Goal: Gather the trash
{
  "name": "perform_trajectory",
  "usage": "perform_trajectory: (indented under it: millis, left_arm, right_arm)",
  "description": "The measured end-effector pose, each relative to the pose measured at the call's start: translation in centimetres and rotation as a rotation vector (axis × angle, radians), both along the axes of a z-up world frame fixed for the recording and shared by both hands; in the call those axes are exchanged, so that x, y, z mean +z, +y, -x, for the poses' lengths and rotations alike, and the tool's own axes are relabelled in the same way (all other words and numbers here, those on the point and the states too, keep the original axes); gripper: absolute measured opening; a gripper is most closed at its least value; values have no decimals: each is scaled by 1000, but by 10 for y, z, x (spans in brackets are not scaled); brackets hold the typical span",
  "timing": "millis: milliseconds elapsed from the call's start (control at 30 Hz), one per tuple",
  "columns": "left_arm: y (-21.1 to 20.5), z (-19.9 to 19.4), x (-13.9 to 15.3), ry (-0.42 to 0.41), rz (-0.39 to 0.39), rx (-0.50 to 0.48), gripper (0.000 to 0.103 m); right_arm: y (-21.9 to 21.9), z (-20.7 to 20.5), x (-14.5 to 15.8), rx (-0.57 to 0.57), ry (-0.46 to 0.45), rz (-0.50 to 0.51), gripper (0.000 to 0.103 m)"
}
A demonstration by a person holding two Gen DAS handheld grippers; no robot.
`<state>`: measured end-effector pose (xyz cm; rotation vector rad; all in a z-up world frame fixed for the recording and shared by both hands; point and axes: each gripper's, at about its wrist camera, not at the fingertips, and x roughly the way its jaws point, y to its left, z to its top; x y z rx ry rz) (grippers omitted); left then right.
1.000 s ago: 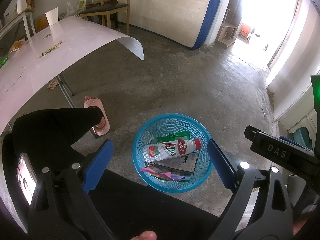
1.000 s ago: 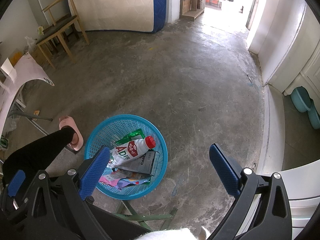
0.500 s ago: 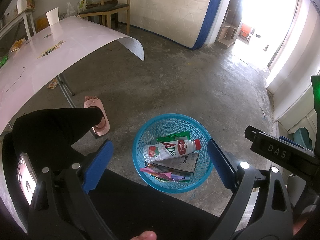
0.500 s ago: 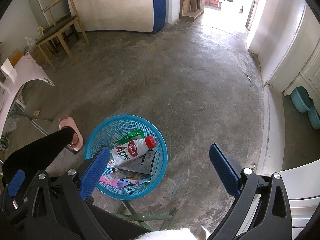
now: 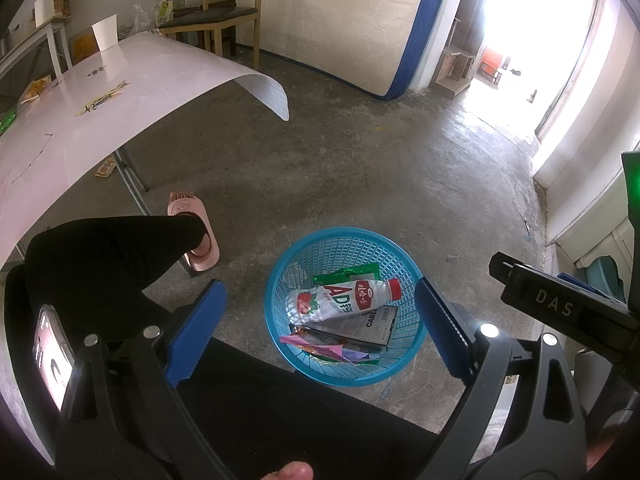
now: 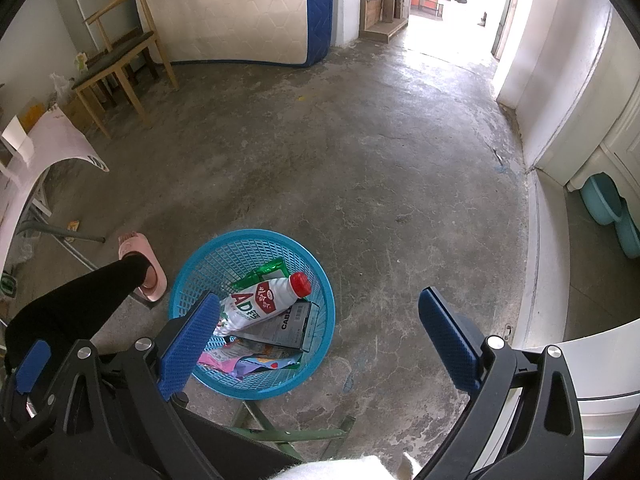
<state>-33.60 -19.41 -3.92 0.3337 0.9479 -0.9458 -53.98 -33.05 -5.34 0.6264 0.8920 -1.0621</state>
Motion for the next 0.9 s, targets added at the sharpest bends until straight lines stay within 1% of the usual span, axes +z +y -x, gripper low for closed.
perform_trajectory:
  millis: [900]
  left_arm:
    - [0, 0, 0, 1, 1, 1, 91]
  right_arm:
    - [-1, 0, 1, 0, 0, -1, 97]
